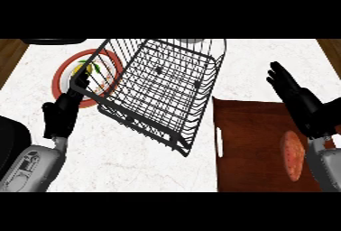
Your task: Pick the sweet potato from the tray and place it in the tiered basket
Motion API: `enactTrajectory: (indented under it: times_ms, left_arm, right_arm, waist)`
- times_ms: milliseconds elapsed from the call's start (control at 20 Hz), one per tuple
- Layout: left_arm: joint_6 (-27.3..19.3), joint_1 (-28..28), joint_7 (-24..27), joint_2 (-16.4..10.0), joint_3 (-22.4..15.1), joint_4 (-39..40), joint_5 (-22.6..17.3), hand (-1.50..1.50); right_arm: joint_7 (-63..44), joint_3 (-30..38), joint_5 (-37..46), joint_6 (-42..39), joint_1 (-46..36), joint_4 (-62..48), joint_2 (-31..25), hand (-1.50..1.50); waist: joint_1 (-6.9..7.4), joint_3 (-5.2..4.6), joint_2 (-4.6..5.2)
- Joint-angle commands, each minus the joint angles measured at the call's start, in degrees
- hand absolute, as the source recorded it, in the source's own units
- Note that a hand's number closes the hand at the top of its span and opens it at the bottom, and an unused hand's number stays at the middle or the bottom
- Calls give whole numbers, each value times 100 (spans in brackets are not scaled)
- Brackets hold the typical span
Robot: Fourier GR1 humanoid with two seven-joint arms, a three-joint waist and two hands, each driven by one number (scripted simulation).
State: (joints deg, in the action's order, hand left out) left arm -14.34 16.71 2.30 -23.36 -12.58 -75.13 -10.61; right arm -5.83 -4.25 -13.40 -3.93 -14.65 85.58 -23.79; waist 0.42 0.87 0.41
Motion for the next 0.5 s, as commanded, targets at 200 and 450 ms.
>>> enactTrajectory:
  times_ms: [200, 450]
  left_arm:
    - [332, -561, -654, -181, 371, -557, -544, 0]
    - [503, -914, -622, -113, 400, -593, -816, 0]
  right_arm:
    - [1160, 19, 143, 415, 898, 1618, 613, 150]
    - [292, 1036, 1174, 2779, 1573, 409, 897, -150]
  waist:
    - [-122, -83, -109]
    - [-183, -86, -79]
